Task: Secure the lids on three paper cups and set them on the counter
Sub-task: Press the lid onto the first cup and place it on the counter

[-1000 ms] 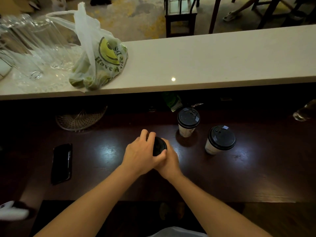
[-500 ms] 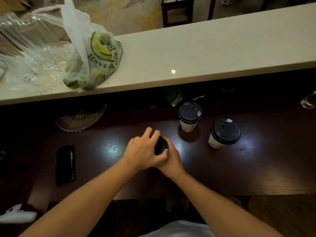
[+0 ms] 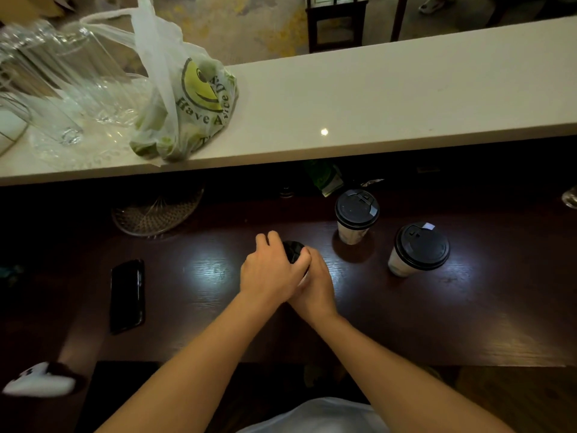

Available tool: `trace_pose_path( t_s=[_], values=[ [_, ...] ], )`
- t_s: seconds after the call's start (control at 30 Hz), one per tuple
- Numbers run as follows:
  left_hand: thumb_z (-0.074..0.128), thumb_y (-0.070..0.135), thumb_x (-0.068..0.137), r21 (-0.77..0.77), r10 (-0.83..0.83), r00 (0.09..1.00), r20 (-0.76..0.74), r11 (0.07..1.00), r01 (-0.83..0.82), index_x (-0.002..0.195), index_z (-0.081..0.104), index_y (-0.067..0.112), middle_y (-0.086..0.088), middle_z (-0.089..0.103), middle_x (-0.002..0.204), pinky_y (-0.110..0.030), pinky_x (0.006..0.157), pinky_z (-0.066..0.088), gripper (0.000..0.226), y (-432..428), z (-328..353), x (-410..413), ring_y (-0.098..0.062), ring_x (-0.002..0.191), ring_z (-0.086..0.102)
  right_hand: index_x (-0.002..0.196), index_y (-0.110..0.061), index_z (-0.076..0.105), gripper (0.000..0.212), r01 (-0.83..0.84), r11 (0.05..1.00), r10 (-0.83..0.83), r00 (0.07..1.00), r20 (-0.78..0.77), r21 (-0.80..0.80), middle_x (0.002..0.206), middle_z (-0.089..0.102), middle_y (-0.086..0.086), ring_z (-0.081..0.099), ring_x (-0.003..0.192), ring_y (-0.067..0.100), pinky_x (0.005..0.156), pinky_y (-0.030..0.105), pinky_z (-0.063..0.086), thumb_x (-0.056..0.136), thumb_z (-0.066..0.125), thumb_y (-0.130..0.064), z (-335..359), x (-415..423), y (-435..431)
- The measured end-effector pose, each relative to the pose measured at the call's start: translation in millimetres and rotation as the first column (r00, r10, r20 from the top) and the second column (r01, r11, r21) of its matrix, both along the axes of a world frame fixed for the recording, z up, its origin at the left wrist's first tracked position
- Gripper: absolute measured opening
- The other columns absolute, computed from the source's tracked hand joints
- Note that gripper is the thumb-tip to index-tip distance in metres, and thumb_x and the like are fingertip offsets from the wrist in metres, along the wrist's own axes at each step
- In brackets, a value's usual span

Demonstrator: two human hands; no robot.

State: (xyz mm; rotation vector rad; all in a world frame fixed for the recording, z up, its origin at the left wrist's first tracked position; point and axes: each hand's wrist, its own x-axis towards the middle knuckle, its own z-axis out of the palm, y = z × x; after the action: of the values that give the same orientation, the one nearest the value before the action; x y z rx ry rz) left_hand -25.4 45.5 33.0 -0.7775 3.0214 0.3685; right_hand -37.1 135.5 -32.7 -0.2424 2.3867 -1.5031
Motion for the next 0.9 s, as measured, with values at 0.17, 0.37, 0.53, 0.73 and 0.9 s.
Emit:
trace_pose_path(
  t_s=[0.17, 0.37, 0.53, 0.73, 0.9],
  values=[
    [0.043, 0.070, 0.082, -0.151, -0.453, 0.891, -0.026, 0.883, 0.444, 0.104, 0.050, 0.013, -0.002, 0.050, 0.099, -0.033, 0.050, 0.039, 0.061, -28.9, 13.5, 13.0, -0.032, 0.058, 0.060, 0.116, -0.044, 0.045, 0.075, -0.230, 0.972, 0.235, 0.960, 0.151, -0.047, 0.100, 0.066, -0.019, 0.062, 0.091, -0.011, 0.061, 0.005, 0.049, 0.052, 0.084, -0.048, 11.0, -10.4, 17.2],
    [0.042, 0.069, 0.079, -0.076, -0.458, 0.884, -0.097, 0.889, 0.452, 0.103, 0.051, 0.012, 0.001, 0.049, 0.096, -0.040, 0.058, 0.050, 0.063, -33.9, 25.8, 12.6, -0.028, 0.064, 0.056, 0.107, -0.055, 0.045, 0.070, -0.284, 0.955, 0.292, 0.951, 0.099, -0.080, 0.100, 0.067, -0.019, 0.063, 0.091, -0.014, 0.061, 0.006, 0.049, 0.055, 0.088, -0.039, 27.4, -13.9, 27.3],
    [0.041, 0.070, 0.078, 0.097, -0.275, 0.944, -0.184, 0.950, 0.296, 0.097, 0.048, 0.020, 0.006, 0.048, 0.093, -0.037, 0.069, 0.046, 0.054, -20.4, 22.6, 12.6, -0.022, 0.075, 0.055, 0.109, -0.045, 0.046, 0.068, -0.240, 0.971, 0.240, 0.968, 0.068, -0.005, 0.099, 0.067, -0.015, 0.067, 0.082, -0.001, 0.059, 0.023, 0.059, 0.052, 0.084, -0.042, 39.4, -12.9, 34.3],
    [0.036, 0.079, 0.074, 0.268, 0.121, 0.990, -0.078, 0.959, -0.096, 0.085, 0.054, 0.020, 0.004, 0.057, 0.087, -0.032, 0.062, 0.035, 0.062, -3.5, 12.7, 4.8, -0.023, 0.083, 0.057, 0.113, -0.032, 0.045, 0.073, -0.159, 0.930, 0.220, 0.963, -0.154, 0.331, 0.103, 0.061, -0.010, 0.063, 0.095, 0.016, 0.071, 0.033, 0.052, 0.052, 0.081, -0.051, 52.7, -11.8, 35.1],
    [0.034, 0.075, 0.075, 0.424, 0.286, 0.932, 0.221, 0.833, -0.356, 0.078, 0.061, 0.014, -0.004, 0.061, 0.077, -0.031, 0.052, 0.037, 0.067, -1.7, 21.4, -10.1, -0.022, 0.068, 0.057, 0.127, -0.023, 0.044, 0.076, -0.093, 0.832, 0.299, 0.905, -0.301, 0.547, 0.116, 0.061, 0.003, 0.059, 0.108, 0.028, 0.088, 0.044, 0.047, 0.064, 0.081, -0.046, 59.1, -9.4, 30.0]
  ],
)
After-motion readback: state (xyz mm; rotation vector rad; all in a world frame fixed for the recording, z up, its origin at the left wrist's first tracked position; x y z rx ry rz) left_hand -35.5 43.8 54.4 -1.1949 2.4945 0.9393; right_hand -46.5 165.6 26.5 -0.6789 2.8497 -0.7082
